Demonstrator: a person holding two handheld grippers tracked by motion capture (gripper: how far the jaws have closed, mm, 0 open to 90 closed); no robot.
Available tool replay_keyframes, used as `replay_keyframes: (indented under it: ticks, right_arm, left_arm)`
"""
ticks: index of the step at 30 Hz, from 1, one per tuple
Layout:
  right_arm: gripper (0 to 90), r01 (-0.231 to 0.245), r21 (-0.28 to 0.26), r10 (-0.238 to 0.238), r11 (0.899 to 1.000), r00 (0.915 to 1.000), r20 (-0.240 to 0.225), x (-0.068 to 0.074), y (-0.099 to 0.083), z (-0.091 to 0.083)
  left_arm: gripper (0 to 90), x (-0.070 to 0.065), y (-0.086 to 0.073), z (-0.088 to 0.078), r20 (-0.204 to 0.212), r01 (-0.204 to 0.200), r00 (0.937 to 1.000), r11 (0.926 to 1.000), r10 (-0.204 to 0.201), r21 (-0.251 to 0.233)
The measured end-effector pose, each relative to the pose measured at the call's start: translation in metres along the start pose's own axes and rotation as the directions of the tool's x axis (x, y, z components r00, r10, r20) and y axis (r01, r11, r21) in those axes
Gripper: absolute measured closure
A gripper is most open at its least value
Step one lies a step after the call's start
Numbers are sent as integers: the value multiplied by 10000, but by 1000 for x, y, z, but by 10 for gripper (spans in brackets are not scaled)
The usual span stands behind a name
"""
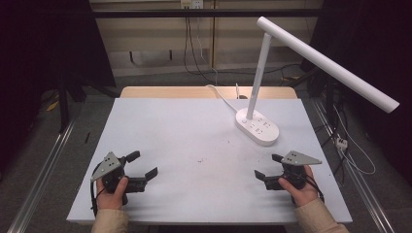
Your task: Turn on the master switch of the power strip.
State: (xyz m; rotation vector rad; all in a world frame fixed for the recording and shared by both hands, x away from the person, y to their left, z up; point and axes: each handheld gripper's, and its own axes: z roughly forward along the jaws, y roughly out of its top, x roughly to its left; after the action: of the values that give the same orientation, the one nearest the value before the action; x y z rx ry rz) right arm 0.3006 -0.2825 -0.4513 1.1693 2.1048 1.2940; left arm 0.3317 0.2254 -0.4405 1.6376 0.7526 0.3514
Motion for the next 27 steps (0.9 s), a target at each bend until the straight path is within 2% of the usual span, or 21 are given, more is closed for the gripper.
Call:
replay_keyframes:
  ticks: [7, 8, 11, 27]
  right_arm:
    - [67, 64, -52, -63, 10000, 10000, 9, 0, -2, -5]
    - [67, 62, -46, -62, 10000, 10000, 13, -1, -3, -6]
    - [67, -5, -78, 5, 10000, 10000, 14, -1, -4, -8]
    - [68, -50, -179, 51, 9998, 10000, 45, -3, -10, -20]
  left_arm:
    - [29, 1, 0, 0, -28, -6, 10000, 10000, 6, 1]
    - [29, 1, 0, 0, -25, -111, 9999, 9999, 111, 81]
    - [29, 0, -1, 1, -4, 15, 10000, 10000, -15, 22]
    - [30, 0, -2, 3, -3, -42, 10000, 9999, 42, 151]
